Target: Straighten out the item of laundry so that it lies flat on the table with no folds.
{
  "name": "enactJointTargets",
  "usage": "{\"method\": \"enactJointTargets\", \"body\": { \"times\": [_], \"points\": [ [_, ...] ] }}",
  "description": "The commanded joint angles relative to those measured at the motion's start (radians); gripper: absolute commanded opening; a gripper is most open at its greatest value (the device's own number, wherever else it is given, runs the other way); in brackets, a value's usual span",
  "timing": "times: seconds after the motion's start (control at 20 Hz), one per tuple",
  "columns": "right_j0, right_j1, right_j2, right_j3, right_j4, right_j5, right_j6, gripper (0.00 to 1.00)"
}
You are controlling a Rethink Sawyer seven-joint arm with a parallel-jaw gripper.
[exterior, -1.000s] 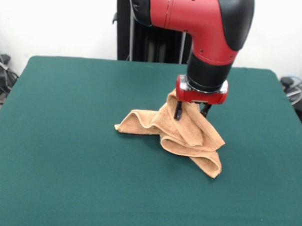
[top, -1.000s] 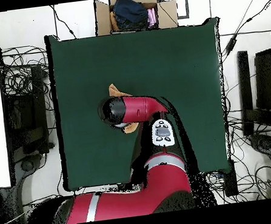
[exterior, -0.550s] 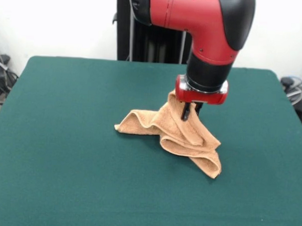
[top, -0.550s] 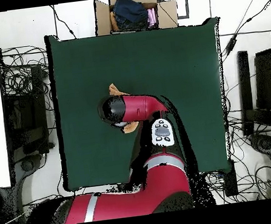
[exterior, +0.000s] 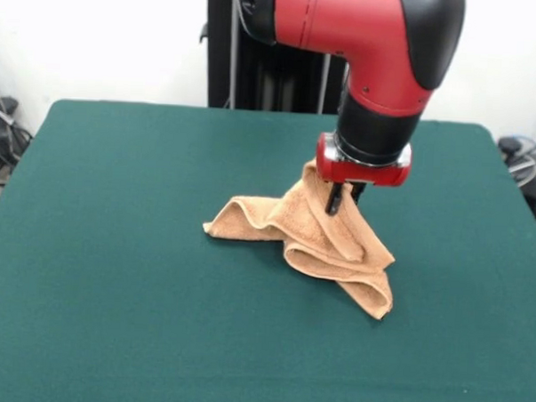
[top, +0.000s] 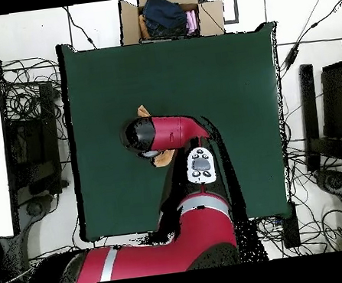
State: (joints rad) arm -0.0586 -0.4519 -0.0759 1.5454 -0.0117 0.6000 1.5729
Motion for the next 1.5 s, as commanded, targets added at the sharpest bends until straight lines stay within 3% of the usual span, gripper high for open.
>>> {"method": "enactJointTargets", "body": {
  "times": [0.05, 0.5, 0.85, 1.5],
  "points": [
    [0.017, 0.016, 0.01, -0.023, -0.011, 0.022, 0.156, 0.0],
    [0.09, 0.021, -0.006, 0.07, -0.001, -0.104, 0.247, 0.0],
    [0.175, 0.009, -0.043, 0.109, 0.043, -0.127, 0.329, 0.0],
    [0.225, 0.016, -0.071, 0.136, 0.098, -0.153, 0.342, 0.0]
  ]
}}
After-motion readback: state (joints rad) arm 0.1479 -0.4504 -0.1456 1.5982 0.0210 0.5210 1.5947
